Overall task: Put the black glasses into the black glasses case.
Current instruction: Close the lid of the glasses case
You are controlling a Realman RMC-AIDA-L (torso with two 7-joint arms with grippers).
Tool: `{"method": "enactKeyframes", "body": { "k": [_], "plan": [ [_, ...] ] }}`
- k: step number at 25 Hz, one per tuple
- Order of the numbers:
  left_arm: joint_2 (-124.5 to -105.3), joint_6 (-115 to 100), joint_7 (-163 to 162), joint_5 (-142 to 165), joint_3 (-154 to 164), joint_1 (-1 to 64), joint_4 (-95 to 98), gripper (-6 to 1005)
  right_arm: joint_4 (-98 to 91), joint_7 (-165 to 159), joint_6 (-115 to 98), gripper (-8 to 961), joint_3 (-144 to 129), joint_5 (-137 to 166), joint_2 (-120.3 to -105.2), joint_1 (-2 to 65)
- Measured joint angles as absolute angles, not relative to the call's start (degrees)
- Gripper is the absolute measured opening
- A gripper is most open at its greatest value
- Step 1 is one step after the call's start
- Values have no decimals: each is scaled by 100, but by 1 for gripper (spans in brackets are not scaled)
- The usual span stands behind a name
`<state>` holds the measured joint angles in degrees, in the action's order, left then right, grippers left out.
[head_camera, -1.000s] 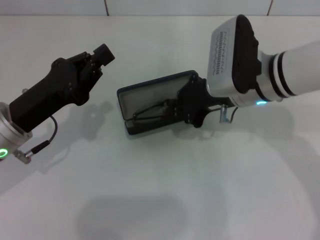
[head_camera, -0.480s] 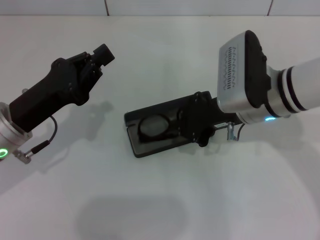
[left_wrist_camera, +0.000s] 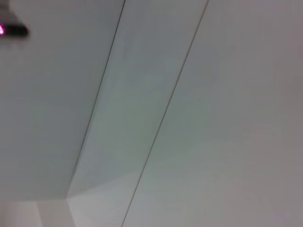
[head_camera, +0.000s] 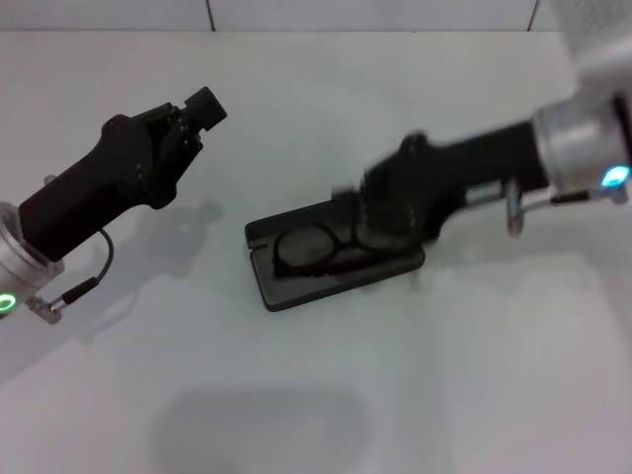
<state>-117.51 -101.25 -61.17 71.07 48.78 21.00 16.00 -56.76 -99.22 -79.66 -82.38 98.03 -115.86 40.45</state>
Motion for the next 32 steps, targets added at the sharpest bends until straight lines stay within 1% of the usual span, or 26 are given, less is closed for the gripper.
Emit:
{"method": "enactKeyframes", "body": {
  "k": [5,9,14,23,32],
  "plan": [
    [-11751,-10125,-6120,7162,4878,2101,1602,27,-5031,-10601,-8034,70,-7462,9443,-11578,4506],
    [-11751,-10114,-6116,7184,4878,2100,1600,27,-4232,-10669,-7006,71,-7856,9246,-11625,4854],
    [-11759,-10082,-6108,7251,4878,2095,1600,28,-3325,-10640,-6099,72,-8434,8823,-11628,5250],
    [-11801,-10010,-6098,7303,4878,2124,1599,42,-3218,-10577,-5108,74,-9587,8200,-11628,5221],
    [-11838,-9914,-6099,7337,4878,2201,1599,55,-3213,-10568,-4689,77,-10402,7774,-11628,5176]
  ]
}}
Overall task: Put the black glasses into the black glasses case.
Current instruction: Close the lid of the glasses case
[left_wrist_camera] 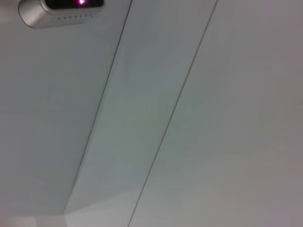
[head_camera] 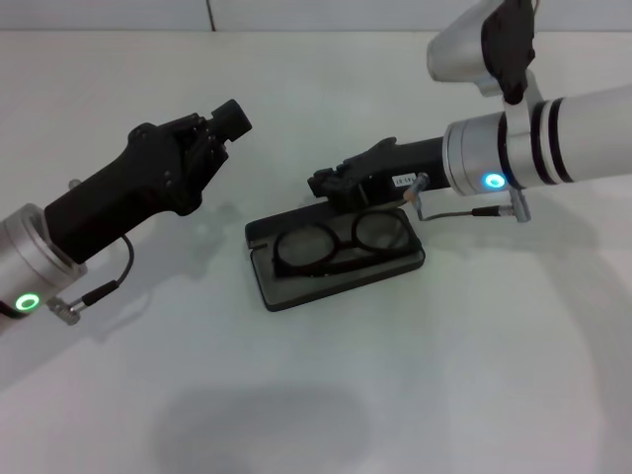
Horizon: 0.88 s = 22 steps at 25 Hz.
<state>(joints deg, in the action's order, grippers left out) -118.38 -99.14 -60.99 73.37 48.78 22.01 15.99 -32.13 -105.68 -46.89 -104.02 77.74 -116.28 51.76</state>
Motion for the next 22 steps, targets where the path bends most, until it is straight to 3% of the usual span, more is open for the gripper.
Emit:
{"method": "enactKeyframes", "body": {
  "k": [22],
  "plan": [
    [-11883,-9843,-6045,7393,4878,2344,1599,87,-3585,-8946,-4513,82,-11138,6470,-11627,4182]
  ]
}}
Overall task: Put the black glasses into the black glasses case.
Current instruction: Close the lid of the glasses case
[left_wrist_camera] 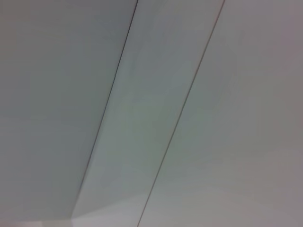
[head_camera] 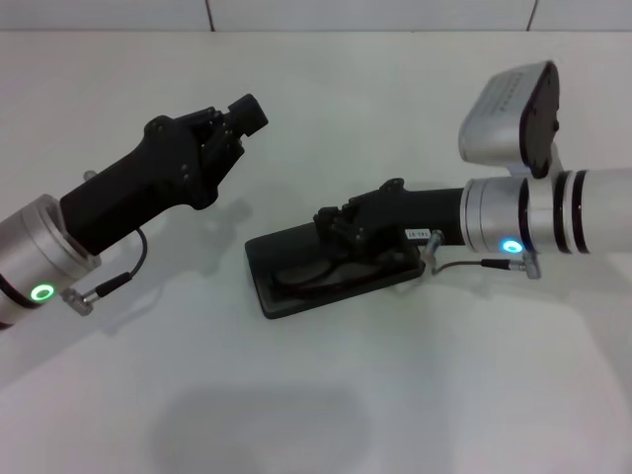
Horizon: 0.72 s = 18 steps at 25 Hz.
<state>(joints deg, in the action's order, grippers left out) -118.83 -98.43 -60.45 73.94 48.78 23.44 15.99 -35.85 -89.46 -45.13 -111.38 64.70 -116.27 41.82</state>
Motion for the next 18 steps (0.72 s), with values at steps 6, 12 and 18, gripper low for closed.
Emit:
{"method": "enactKeyframes", "body": {
  "k": [6,12,18],
  "plan": [
    [-11882,-9831,-6030,7391,4879,2371,1599,95,-3645,-8680,-4511,84,-11229,6283,-11628,4024],
    [-11875,-9831,-6029,7391,4878,2381,1599,104,-3650,-8594,-4517,85,-11283,6280,-11628,3948],
    [-11863,-9826,-6029,7391,4874,2382,1599,113,-3825,-8448,-4598,87,-11261,6223,-11628,3739]
  ]
}}
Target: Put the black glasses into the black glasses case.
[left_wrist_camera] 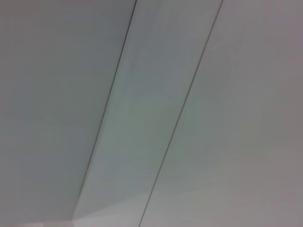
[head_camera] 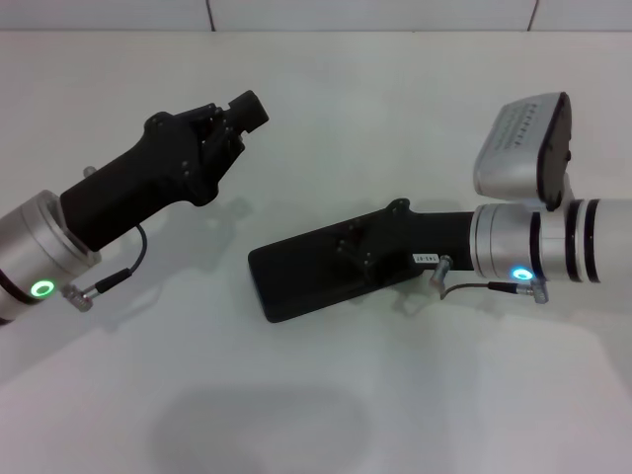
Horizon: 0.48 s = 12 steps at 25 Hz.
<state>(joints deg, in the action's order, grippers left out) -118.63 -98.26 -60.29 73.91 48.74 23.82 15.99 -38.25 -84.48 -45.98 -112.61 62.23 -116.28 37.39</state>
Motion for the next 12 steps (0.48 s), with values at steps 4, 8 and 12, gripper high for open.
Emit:
{"method": "enactKeyframes", "body": {
  "k": [4,8,12],
  "plan": [
    [-11850,-9837,-6034,7391,4871,2381,1602,119,-4113,-8211,-4957,88,-10851,6193,-11627,3469],
    [-11804,-9927,-6135,7389,4866,2344,1637,125,-4100,-8003,-6044,89,-9755,6194,-11601,3268],
    [-11649,-10130,-6384,7423,4876,2260,1720,130,-4098,-7828,-7311,153,-8607,6346,-11525,3011]
  ]
}}
